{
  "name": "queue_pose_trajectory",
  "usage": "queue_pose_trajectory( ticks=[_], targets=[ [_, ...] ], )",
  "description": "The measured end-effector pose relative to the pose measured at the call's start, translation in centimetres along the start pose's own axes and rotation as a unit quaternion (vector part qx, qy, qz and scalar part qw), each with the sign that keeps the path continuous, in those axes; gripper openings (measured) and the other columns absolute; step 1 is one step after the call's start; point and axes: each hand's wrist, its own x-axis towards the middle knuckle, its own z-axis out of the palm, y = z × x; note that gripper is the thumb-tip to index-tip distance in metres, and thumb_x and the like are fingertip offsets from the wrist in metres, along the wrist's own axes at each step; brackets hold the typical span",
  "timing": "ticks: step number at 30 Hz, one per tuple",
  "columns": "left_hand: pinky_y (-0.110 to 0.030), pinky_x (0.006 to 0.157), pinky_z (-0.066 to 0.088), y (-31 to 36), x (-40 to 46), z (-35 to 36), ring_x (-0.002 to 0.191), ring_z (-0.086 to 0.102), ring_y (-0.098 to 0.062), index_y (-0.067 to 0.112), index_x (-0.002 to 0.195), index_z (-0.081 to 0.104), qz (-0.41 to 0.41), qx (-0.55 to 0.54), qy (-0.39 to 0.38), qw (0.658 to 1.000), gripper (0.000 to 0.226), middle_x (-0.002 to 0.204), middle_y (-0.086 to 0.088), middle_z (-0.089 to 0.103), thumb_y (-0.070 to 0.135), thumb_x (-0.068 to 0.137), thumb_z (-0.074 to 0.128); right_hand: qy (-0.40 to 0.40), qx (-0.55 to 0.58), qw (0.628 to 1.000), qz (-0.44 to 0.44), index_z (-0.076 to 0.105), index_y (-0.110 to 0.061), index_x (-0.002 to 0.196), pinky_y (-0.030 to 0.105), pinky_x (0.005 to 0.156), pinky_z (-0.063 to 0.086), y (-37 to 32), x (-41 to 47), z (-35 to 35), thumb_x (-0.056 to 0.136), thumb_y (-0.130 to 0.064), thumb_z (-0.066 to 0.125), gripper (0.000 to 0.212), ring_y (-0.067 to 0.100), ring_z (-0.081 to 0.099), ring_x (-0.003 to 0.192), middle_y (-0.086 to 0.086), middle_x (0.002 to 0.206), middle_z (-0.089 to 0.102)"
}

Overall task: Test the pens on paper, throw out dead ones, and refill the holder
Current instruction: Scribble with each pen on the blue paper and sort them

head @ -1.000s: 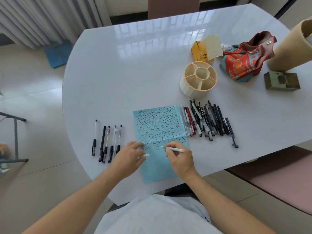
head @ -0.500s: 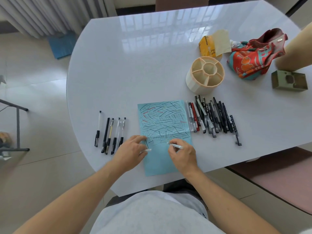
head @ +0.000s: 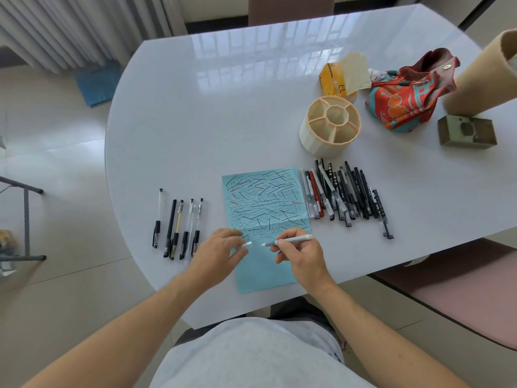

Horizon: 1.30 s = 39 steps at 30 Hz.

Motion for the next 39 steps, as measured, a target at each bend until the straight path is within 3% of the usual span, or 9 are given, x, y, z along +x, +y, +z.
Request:
queue_pose_trajectory(
  ticks=[6,10,14,19,24,33,39],
  targets=[
    [-0.025,0.089,0.047,1.4,0.4,-0.6,0.106,0.056,-0.007,0.025,0.102,0.072,0.020,-0.016,-0.007,1.000,0.020,0.113,0.013,0.066,0.041,0.094,0.061,-0.013,0.031,0.999,0.007,0.071,-0.013,0.090,0.041,0.069,0.061,-0.7,0.0,0.5,0.090,-0.019,0.069,0.006,0.024,0.068,0.065,0.018,0.083,0.075],
    [-0.032,0.071,0.049,2.4,0.7,-1.1,0.080,0.054,-0.007,0.027,0.092,0.067,0.020,-0.015,-0.027,0.999,0.016,0.084,0.015,0.062,0.039,0.095,0.059,-0.016,0.050,0.999,0.010,0.071,-0.009,0.091,0.035,0.066,0.062,-1.1,0.0,0.7,0.091,-0.015,0.069,0.007,0.021,0.069,0.064,0.018,0.081,0.076],
    [-0.036,0.062,0.048,2.8,0.9,-1.4,0.068,0.053,-0.011,0.025,0.084,0.062,0.023,-0.015,-0.036,0.999,0.018,0.072,0.011,0.058,0.038,0.095,0.057,-0.014,0.047,0.999,0.008,0.070,-0.003,0.091,0.032,0.064,0.061,-1.5,0.3,0.2,0.097,-0.005,0.066,0.008,0.020,0.070,0.065,0.017,0.079,0.075],
    [-0.029,0.058,0.043,3.4,1.5,-1.7,0.066,0.049,-0.008,0.026,0.082,0.060,0.027,-0.019,-0.024,0.999,0.016,0.070,0.013,0.053,0.036,0.094,0.059,0.014,0.052,0.999,-0.004,0.069,0.000,0.093,0.031,0.064,0.062,-2.0,0.8,-0.4,0.098,-0.006,0.065,0.009,0.020,0.071,0.067,0.016,0.079,0.075],
    [-0.025,0.059,0.039,3.9,2.0,-1.8,0.068,0.048,-0.007,0.026,0.089,0.065,0.043,-0.018,-0.035,0.998,0.010,0.071,0.016,0.050,0.034,0.094,0.061,-0.010,0.049,0.999,0.011,0.068,-0.005,0.095,0.034,0.066,0.063,-1.7,0.6,-0.2,0.100,-0.009,0.064,0.007,0.023,0.072,0.068,0.016,0.080,0.076],
    [-0.036,0.059,0.041,5.0,2.8,-1.1,0.068,0.046,-0.017,0.016,0.073,0.054,0.035,-0.015,-0.046,0.998,0.026,0.067,0.007,0.048,0.027,0.096,0.057,0.028,0.029,0.999,0.030,0.066,-0.004,0.096,0.036,0.068,0.063,-1.3,1.0,-0.1,0.102,-0.013,0.062,0.011,0.027,0.071,0.062,0.012,0.076,0.075],
    [-0.038,0.061,0.044,5.2,2.8,-0.5,0.070,0.050,-0.019,0.013,0.076,0.059,0.015,-0.018,-0.021,1.000,0.023,0.070,0.004,0.055,0.025,0.096,0.057,0.034,0.000,0.999,0.033,0.065,-0.004,0.094,0.032,0.061,0.062,-2.4,1.6,0.4,0.103,-0.016,0.060,0.016,0.027,0.071,0.057,0.008,0.071,0.074]
  ],
)
